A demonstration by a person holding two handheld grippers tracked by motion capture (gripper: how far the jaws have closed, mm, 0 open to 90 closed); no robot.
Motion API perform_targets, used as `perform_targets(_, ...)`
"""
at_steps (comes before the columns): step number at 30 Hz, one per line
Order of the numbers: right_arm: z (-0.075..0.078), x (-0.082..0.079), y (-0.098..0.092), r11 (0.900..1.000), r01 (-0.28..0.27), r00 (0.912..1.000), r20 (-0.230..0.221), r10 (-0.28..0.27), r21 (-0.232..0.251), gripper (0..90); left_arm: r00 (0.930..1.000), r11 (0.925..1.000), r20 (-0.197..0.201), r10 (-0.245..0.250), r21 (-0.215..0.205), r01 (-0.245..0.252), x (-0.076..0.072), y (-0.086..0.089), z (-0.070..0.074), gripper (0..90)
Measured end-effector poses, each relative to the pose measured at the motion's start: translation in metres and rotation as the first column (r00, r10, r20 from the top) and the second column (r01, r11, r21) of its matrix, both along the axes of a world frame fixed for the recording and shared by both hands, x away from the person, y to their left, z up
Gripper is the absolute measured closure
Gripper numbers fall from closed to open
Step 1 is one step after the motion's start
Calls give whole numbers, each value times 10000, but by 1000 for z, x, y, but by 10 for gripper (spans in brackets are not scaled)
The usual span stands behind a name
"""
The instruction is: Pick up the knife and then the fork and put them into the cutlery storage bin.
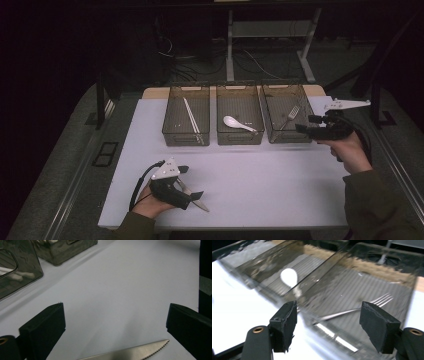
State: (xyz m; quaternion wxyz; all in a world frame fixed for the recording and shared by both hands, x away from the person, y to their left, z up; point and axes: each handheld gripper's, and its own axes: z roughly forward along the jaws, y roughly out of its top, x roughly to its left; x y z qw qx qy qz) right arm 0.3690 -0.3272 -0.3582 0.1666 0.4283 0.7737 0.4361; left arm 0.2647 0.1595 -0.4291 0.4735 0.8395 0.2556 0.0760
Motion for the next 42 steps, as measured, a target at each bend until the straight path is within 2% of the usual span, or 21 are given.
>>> perform_targets(4, -12, -23, 10, 9994, -305, 9995, -12, 305, -136, 298, 10000, 9998, 52, 31, 171, -32, -2, 1, 2, 60)
perform_targets(8, -25, -43, 15, 9979, -607, 9982, 17, 606, 248, 283, 9999, 9997, 47, 93, 246, -94, -3, 3, 4, 124)
perform_targets(13, -43, -65, 21, 9967, -741, 9972, 115, 737, 344, 259, 10000, 9995, 6, 43, 300, -44, -4, 7, 6, 215)
perform_targets(17, -57, -78, 24, 9962, -815, 9967, 75, 813, 304, 224, 10000, 9991, -74, -65, 429, 68, -4, 11, 7, 364)
perform_targets(21, -67, -90, 26, 9954, -879, 9961, 1, 879, 384, 213, 9988, 9982, -413, -249, 533, 271, -7, 13, 6, 551)
perform_targets(26, -76, -104, 26, 9939, -1032, 9942, -272, 1043, 394, 213, 9960, 9923, -691, -574, 1056, 645, -10, 16, 3, 793)
perform_targets(28, -76, -105, 27, 9928, -1165, 9929, -212, 1172, 289, 211, 9935, 9883, -878, -721, 1277, 830, -12, 19, 2, 877)
perform_targets(29, -76, -106, 28, 9922, -1213, 9924, -159, 1218, 287, 211, 9919, 9867, -987, -804, 1331, 932, -12, 19, 0, 892)
perform_targets(33, -76, -105, 29, 9918, -1255, 9918, -209, 1260, 253, 210, 9857, 9723, -1247, -1133, 1902, 1358, -16, 19, -6, 893)
perform_targets(36, -77, -105, 30, 9918, -1257, 9918, -223, 1262, 238, 210, 9841, 9640, -1297, -1214, 2210, 1480, -17, 18, -10, 892)
perform_targets(38, -77, -105, 30, 9915, -1277, 9915, -205, 1282, 245, 210, 9856, 9641, -1295, -1085, 2280, 1361, -15, 18, -12, 892)
perform_targets(39, -77, -105, 30, 9915, -1278, 9915, -213, 1283, 245, 210, 9855, 9618, -1278, -1115, 2357, 1394, -14, 18, -13, 892)
perform_targets(40, -77, -105, 30, 9915, -1275, 9915, -211, 1280, 243, 210, 9856, 9650, -1293, -1092, 2242, 1363, -14, 18, -14, 892)
perform_targets(42, -77, -105, 30, 9913, -1290, 9913, -213, 1296, 269, 210, 9865, 9645, -1180, -1137, 2250, 1381, -12, 16, -14, 892)
